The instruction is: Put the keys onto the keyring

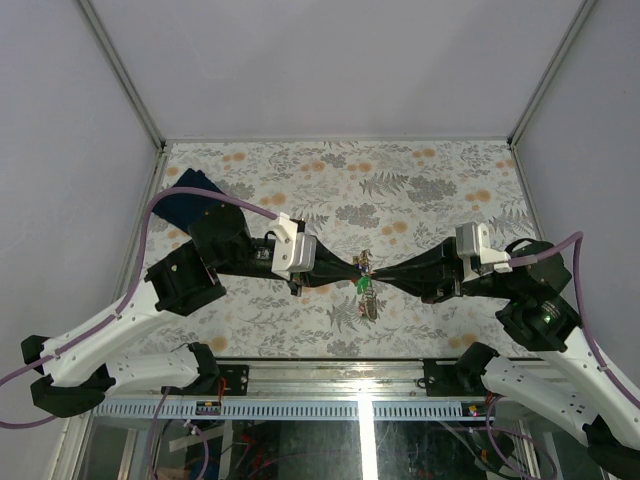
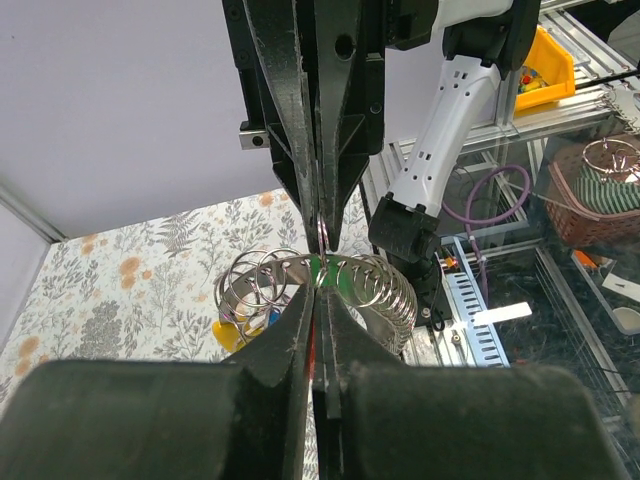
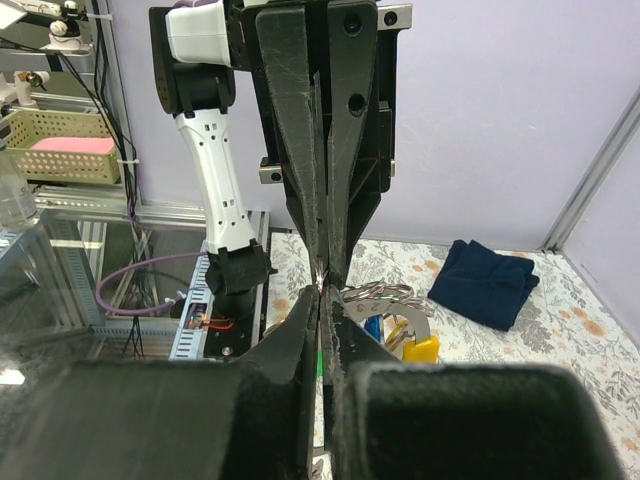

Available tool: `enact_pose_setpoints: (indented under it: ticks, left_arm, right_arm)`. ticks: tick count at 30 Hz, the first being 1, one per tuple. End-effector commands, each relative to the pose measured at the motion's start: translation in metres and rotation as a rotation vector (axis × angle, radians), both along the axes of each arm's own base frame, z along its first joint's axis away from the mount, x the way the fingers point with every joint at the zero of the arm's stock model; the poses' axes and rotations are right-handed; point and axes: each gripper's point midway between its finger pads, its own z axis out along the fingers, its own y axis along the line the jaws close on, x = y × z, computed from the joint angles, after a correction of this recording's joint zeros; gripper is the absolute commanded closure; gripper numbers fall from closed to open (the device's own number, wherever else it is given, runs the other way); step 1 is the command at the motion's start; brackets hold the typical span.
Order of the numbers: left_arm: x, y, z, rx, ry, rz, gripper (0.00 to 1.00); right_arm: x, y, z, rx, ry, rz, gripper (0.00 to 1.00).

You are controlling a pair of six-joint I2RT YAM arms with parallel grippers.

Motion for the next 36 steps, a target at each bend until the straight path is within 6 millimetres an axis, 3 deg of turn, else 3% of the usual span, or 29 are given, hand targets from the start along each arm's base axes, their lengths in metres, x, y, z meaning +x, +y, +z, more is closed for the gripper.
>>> enact_pose_setpoints:
  ticks: [1,36]
  left_arm:
    - [0.008,0.006,0.010,-0.039,-0.018,0.061,1.00]
    - [0.032,0.013,0.007,-0.149,0.132,0.102,1.00]
  right_arm:
    - [-0.017,-0.015,0.036,0.095,-0.108,0.010,1.00]
    - [-0.028,-0.021,0.046,0.109,-0.138,0.036,1.00]
